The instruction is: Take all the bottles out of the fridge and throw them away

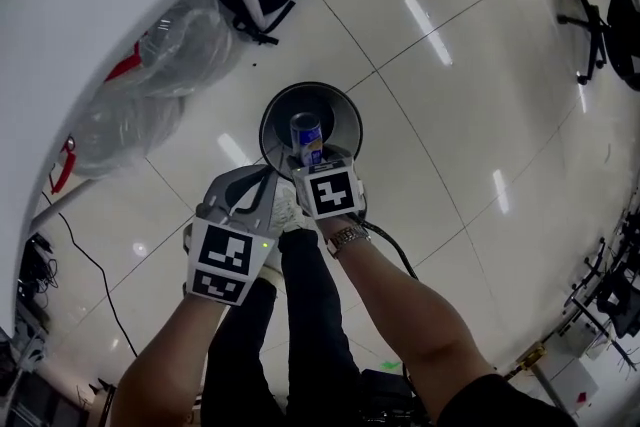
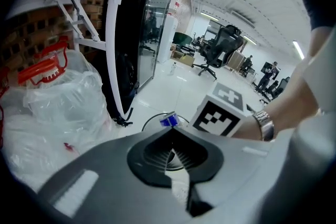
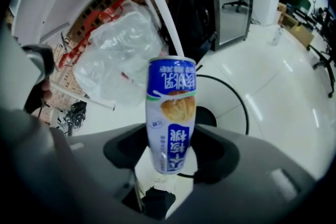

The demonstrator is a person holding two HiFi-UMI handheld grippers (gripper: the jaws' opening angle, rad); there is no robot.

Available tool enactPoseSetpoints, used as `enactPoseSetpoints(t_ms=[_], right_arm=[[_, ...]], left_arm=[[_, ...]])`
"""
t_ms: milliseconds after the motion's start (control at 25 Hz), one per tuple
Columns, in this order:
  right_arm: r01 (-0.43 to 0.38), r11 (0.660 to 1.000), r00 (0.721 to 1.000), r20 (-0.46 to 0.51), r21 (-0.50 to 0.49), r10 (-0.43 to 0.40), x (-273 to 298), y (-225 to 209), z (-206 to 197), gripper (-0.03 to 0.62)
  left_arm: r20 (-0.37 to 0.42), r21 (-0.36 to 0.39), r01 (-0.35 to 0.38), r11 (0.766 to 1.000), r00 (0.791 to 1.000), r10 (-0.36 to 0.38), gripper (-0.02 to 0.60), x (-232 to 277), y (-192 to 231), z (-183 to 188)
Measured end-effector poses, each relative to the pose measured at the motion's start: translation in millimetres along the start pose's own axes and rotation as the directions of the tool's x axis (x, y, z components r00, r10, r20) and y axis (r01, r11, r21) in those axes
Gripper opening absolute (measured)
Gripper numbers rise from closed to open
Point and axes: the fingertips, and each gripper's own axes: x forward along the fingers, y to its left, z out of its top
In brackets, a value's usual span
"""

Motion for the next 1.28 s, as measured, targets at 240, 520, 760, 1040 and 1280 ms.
enactPoseSetpoints(t_ms=[240,520,760,1040,1280], right_arm=[[0.03,0.999,0.999,-0.037,0.015,-0.03,34,-11,-16,0.26],[0.083,0.997,0.997,0.006,-0.001,-0.083,62,-26,-16,0.235],[0.107,0.994,0.994,0.031,0.003,-0.107,46,-24,-14,0.16],[0.093,0.995,0.994,0.049,0.025,-0.094,5,-9,-12,0.16],[0.076,0.997,0.993,0.084,0.031,-0.078,-45,14,-5,0.16]], left_arm=[[-0.015,-0.002,0.006,1.0,1.0,-0.006,0.003,2,7,-16],[-0.018,0.013,0.013,1.0,1.0,-0.013,0.003,10,16,-33],[-0.013,0.006,0.013,1.0,1.0,-0.013,0.003,7,15,-30],[0.019,0.004,-0.003,1.0,1.0,0.003,0.003,-17,10,-6],[0.047,0.0,-0.025,1.0,0.999,0.025,0.003,-50,2,16]])
